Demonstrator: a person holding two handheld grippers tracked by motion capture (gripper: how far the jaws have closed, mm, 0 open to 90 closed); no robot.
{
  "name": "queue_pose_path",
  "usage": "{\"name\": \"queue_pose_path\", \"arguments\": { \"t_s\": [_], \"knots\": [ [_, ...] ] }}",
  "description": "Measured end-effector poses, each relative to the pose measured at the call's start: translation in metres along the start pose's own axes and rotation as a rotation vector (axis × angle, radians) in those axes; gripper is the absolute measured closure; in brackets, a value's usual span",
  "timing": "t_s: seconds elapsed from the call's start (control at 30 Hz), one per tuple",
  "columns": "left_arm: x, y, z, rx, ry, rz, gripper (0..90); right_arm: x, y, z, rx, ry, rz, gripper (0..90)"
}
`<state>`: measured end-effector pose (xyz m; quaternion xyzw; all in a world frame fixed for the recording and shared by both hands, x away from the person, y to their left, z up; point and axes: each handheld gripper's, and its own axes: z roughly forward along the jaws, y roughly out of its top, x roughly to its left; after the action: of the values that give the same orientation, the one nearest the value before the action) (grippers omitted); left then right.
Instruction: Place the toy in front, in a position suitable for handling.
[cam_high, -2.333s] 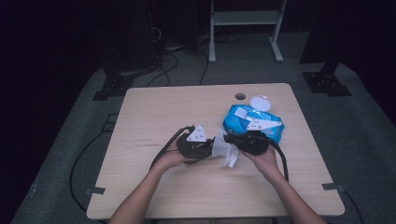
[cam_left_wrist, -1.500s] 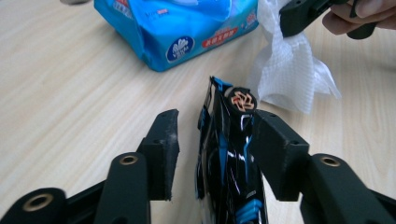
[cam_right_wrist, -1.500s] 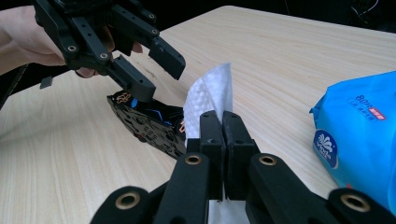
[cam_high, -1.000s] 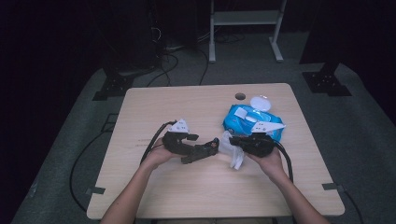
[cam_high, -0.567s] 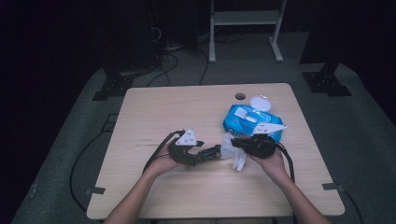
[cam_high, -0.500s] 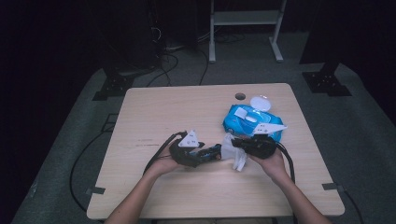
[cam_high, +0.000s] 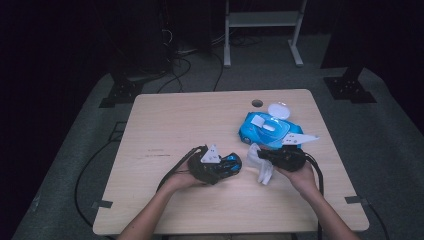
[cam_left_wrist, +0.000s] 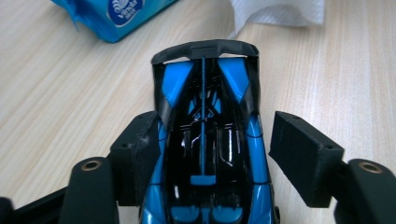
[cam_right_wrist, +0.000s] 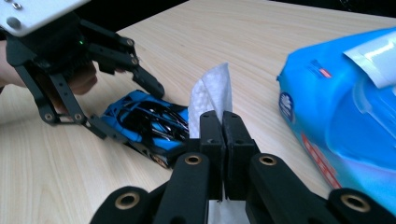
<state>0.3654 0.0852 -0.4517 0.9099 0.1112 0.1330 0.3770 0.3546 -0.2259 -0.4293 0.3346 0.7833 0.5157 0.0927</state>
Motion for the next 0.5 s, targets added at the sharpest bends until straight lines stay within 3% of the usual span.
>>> {"name": "queue_pose_path", "arguments": {
  "t_s": [0.17, 0.23, 0.5],
  "knots": [
    [0.001, -0.002, -0.007, -0.029, -0.005, -0.024, 27.1, -0.006, -0.007, -0.008, 0.017, -0.021, 0.008, 87.6],
    [0.003, -0.004, -0.009, -0.038, -0.001, -0.04, 27.0, -0.015, -0.016, -0.012, 0.051, -0.034, 0.031, 86.4],
    [0.01, -0.013, -0.017, -0.05, 0.013, -0.083, 22.3, -0.031, -0.028, -0.021, 0.082, -0.065, 0.08, 63.5]
  ]
}}
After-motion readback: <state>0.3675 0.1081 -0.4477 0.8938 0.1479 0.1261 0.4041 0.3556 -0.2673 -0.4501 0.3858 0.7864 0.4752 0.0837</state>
